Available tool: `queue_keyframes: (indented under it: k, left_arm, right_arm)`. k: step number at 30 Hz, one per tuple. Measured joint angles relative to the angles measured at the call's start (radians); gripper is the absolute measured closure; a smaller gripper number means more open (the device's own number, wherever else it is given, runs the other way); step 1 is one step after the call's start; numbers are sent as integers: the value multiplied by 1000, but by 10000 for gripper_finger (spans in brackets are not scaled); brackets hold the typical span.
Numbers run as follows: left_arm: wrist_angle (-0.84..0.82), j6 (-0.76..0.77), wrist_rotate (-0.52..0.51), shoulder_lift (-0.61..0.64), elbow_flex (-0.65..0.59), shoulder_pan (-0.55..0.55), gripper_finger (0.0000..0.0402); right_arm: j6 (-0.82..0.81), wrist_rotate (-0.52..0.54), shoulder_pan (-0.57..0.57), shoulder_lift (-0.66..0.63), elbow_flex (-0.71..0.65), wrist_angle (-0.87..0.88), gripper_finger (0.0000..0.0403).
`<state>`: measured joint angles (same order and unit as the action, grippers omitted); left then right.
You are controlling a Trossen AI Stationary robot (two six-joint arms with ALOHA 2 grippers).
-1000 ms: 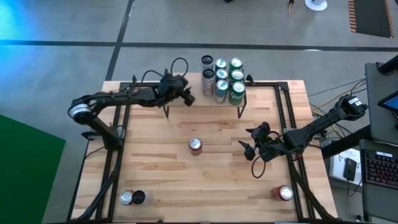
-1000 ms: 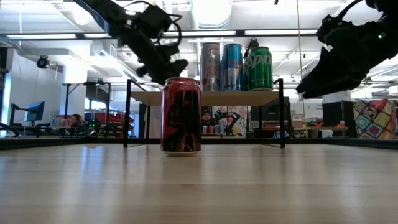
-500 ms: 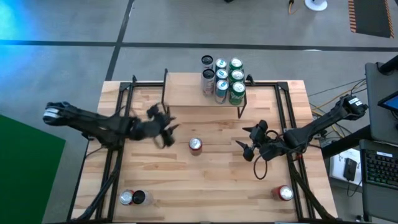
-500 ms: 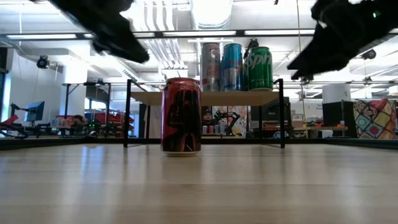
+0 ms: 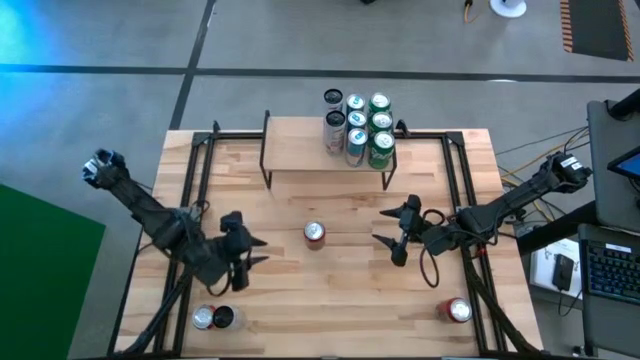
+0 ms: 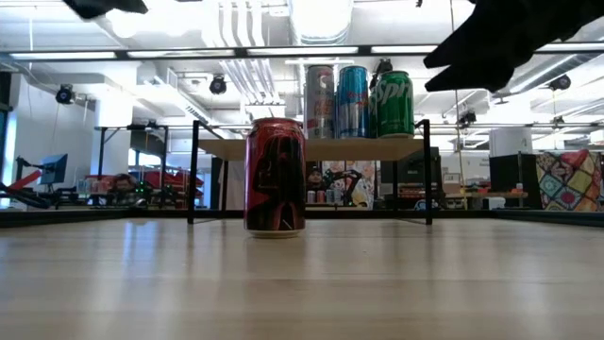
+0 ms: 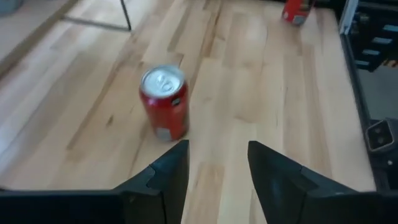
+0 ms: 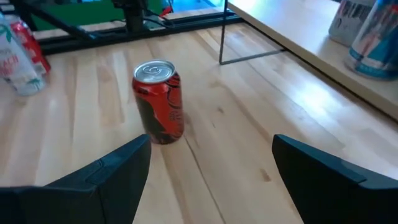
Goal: Place canned beverage on shelf
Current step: Put the white pink soda can on the shelf aligned with the other white pink soda cans
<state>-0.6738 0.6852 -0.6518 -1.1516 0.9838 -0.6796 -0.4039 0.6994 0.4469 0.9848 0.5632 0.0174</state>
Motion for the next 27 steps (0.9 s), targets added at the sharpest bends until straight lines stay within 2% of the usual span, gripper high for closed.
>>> queue_keyframes:
  k: [5, 8, 10, 14, 18, 20, 27]
  left_arm:
    - [-7, 51, -59, -69, 36, -16, 213]
    - [-19, 163, -59, -97, 36, -2, 174]
    - [-90, 318, 27, -101, 46, 22, 150]
    - [-336, 634, 328, -135, 137, 49, 130]
    - [-502, 800, 522, -216, 245, -2, 134]
    - [-539, 827, 566, -264, 308, -28, 137]
    - [-600, 875, 589, -414, 529, -64, 135]
  right_arm:
    - [-73, 0, 0, 11, -8, 6, 78]
    - [-93, 0, 0, 31, -9, 9, 78]
    - [-93, 0, 0, 39, -10, 8, 78]
    - [-43, 4, -2, 39, 2, 8, 78]
    - [29, 10, -2, 29, 50, -6, 78]
    - [51, 9, -2, 30, 63, -3, 78]
    - [48, 10, -2, 45, 70, -8, 78]
